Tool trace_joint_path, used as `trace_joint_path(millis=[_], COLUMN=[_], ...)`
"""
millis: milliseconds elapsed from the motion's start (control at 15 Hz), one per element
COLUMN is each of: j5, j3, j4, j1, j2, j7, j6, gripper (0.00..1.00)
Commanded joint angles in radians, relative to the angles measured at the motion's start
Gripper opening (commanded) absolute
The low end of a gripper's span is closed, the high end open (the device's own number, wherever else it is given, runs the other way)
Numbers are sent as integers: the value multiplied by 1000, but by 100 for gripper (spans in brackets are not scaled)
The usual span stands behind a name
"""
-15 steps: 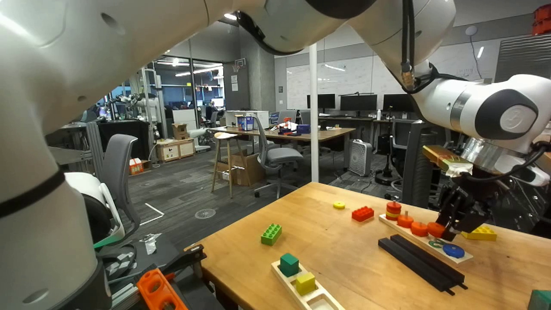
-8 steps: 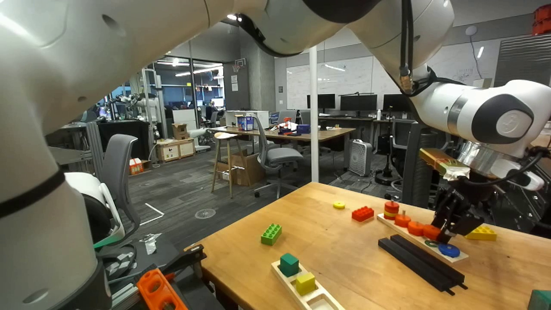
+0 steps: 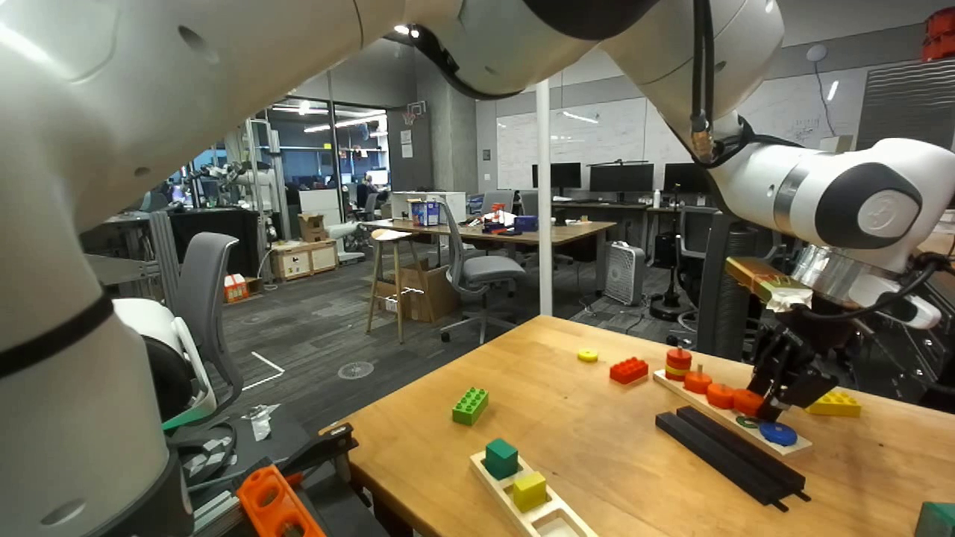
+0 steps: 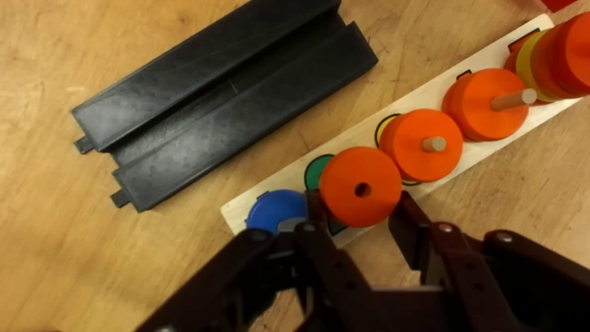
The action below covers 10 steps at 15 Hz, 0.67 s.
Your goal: Put the orange ring on the wooden platform
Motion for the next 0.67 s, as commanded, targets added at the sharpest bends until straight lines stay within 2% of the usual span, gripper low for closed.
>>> trace_joint_path(millis=[0, 67, 333, 400, 600], j5=[0, 0, 4, 5, 9], j3=[-20, -22, -21, -20, -19], j4=[-24, -26, -44, -50, -73], j1=[24, 26, 30, 31, 33], j2=[-10, -11, -18, -19, -31], j7=[19, 21, 25, 26, 25], j6=[31, 32, 49, 50, 65], gripper=[66, 67, 96, 99, 100])
